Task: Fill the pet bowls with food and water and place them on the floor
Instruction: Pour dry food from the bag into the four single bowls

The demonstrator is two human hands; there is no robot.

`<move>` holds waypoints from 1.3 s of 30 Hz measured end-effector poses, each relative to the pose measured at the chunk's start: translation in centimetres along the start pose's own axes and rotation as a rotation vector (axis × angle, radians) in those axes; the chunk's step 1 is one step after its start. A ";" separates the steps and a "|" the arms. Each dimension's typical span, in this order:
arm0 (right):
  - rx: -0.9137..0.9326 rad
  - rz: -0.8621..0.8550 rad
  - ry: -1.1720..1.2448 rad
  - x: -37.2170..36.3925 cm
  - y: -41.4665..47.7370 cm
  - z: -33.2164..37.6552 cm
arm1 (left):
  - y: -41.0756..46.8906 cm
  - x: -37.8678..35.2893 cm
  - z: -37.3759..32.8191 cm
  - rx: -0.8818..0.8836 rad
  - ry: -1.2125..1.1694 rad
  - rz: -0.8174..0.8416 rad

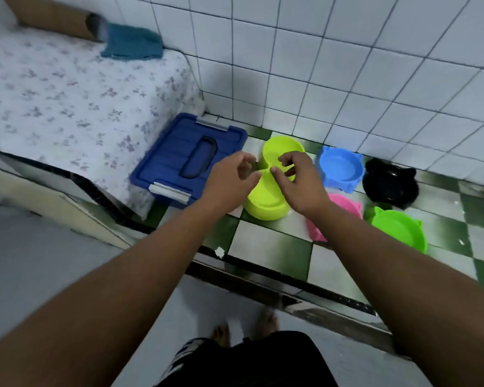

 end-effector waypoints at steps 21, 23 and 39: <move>0.128 0.335 -0.582 -18.3 19.1 6.6 | -0.7 11.5 11.2 -0.283 0.704 0.325; 0.159 0.347 -0.691 -18.5 19.0 6.7 | -0.1 11.4 11.3 -0.283 0.686 0.360; 0.303 0.380 -0.995 -20.4 17.4 8.3 | 1.0 8.6 12.5 -0.275 0.750 0.674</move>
Point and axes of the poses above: each hand's wrist, its own y-axis towards the middle knuckle, its own x-axis out of the back of the hand, z = x × y, the point moved 10 cm from there along y, towards the middle knuckle
